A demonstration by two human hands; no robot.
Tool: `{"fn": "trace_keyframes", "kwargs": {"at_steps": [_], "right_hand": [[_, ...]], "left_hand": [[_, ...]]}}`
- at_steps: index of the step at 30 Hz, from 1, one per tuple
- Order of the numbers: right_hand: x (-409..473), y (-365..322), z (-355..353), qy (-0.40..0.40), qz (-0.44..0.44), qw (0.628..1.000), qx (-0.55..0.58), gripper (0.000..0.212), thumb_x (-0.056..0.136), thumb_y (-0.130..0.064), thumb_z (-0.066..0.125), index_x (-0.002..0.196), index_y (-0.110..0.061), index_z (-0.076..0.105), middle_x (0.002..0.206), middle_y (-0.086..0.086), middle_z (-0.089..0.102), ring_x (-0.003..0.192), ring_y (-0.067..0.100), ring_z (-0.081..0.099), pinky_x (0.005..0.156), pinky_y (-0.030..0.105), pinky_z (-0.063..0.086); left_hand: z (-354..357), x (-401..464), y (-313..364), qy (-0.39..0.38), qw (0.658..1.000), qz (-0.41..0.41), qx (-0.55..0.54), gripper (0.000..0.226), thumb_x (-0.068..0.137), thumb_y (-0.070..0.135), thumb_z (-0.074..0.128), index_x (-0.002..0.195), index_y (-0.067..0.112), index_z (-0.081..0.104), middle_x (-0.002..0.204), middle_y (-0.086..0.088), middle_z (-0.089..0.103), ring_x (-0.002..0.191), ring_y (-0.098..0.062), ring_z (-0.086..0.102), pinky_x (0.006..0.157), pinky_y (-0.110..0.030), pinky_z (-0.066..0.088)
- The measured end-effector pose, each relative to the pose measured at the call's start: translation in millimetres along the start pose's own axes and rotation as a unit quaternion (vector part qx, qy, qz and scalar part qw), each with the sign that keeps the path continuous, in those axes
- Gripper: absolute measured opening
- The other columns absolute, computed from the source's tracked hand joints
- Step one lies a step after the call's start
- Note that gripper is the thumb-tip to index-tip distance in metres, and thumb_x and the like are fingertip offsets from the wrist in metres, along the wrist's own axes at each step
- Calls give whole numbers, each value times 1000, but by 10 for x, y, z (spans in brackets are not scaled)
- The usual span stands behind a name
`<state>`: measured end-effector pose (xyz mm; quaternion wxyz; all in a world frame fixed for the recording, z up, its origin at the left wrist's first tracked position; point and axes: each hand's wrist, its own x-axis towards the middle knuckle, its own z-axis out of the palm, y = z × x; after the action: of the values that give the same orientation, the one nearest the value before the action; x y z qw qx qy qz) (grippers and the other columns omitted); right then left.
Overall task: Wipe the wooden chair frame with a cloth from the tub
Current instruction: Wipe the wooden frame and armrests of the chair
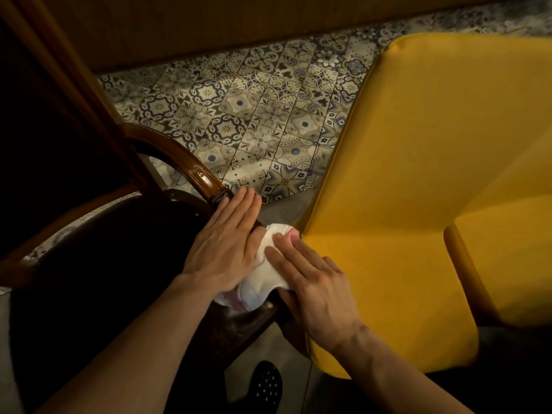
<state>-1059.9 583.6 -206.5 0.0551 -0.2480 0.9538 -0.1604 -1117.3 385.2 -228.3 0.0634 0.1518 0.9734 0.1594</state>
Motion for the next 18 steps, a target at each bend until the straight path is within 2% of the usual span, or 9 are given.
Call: {"fn": "trace_keyframes", "kwargs": {"at_steps": [6, 11, 18], "right_hand": [[-365, 110, -4, 24, -12, 1000, 4, 55, 95, -40, 52, 145, -18, 52, 158, 3, 41, 142, 31, 43, 85, 46, 57], [-638, 195, -26, 18, 0, 1000, -6, 57, 93, -44, 49, 144, -18, 54, 155, 3, 44, 139, 31, 46, 81, 47, 61], [-307, 57, -34, 15, 5, 1000, -5, 55, 94, -39, 52, 146, -23, 51, 157, 0, 42, 142, 27, 43, 85, 43, 58]], "left_hand": [[45, -20, -28, 14, 1000, 9, 3, 65, 104, 44, 5, 160, 11, 10, 170, -2, 2, 155, -10, -9, 127, -38, 1], [81, -27, -17, 30, 999, 12, 11, 62, 107, 42, 12, 160, 12, 12, 169, -2, 5, 156, -13, -6, 127, -41, 5], [121, -26, -14, 44, 999, 12, -15, 64, 106, 43, 10, 160, 11, 18, 169, -4, 11, 156, -14, -3, 126, -45, 10]]}}
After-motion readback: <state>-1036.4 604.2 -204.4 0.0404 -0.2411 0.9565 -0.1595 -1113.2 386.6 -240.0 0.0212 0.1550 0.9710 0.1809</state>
